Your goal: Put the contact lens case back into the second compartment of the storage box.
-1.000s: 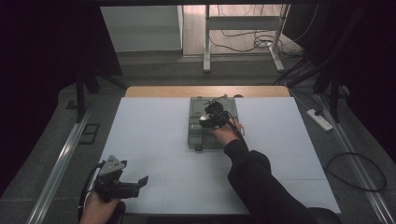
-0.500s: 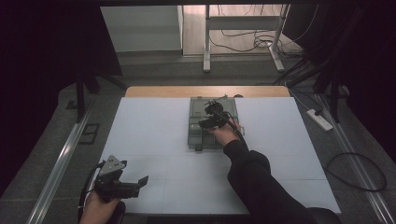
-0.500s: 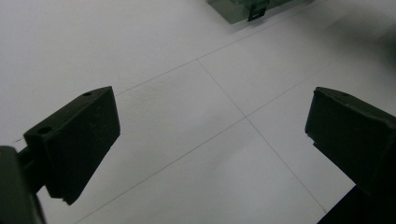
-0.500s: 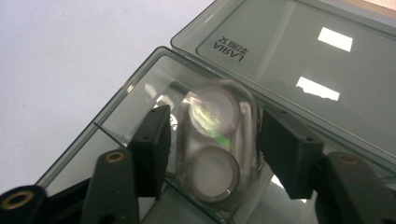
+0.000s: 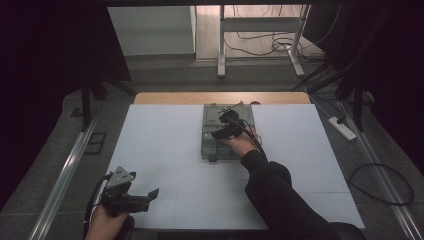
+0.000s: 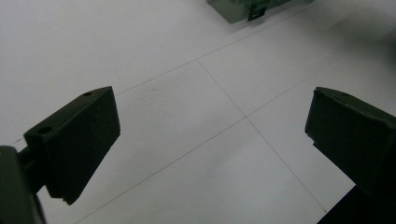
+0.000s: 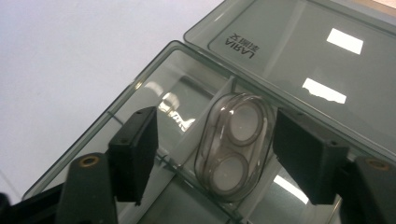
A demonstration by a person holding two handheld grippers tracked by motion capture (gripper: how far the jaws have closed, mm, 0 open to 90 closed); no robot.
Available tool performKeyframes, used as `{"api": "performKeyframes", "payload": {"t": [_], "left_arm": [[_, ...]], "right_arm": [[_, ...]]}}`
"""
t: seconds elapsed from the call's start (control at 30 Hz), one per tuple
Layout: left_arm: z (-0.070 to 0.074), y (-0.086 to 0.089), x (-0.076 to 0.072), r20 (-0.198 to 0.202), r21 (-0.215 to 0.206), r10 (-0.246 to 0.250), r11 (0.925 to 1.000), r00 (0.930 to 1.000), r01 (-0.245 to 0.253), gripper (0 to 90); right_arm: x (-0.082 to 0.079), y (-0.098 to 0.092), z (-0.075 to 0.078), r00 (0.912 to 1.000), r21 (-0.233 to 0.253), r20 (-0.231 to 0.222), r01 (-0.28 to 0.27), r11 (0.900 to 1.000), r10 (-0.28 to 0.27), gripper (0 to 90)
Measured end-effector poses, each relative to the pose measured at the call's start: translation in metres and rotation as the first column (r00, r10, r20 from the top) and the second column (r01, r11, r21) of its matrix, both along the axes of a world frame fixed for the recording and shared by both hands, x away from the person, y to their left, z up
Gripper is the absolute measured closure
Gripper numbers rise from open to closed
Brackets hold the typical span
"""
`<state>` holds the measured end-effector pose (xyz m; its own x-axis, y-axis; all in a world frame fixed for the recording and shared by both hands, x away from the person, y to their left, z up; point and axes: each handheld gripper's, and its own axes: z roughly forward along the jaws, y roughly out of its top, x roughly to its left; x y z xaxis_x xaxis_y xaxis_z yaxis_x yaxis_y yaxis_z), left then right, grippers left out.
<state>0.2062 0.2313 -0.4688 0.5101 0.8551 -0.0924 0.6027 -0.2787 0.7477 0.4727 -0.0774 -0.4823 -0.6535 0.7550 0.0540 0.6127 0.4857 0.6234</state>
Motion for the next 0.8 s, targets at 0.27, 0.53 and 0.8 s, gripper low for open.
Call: {"api": "performKeyframes", "payload": {"t": [0.27,0.53,0.8], "left_arm": [[0.0,0.0,0.0,-0.001,0.0,0.0,1.0,1.0,0.0,3.1],[0.0,0.0,0.0,-0.001,0.0,0.0,1.0,1.0,0.0,3.1],[0.0,0.0,0.0,-0.002,-0.001,0.0,1.0,1.0,0.0,3.2]], "right_arm": [[-0.006,-0.002,0.005,0.999,0.003,-0.014,-0.042,0.999,0.042,22.7],[-0.013,-0.009,0.012,0.9973,0.033,-0.032,-0.065,0.997,0.066,15.8],[-0.022,-0.017,0.014,0.9946,0.04,-0.037,-0.095,0.995,0.097,12.0]]}}
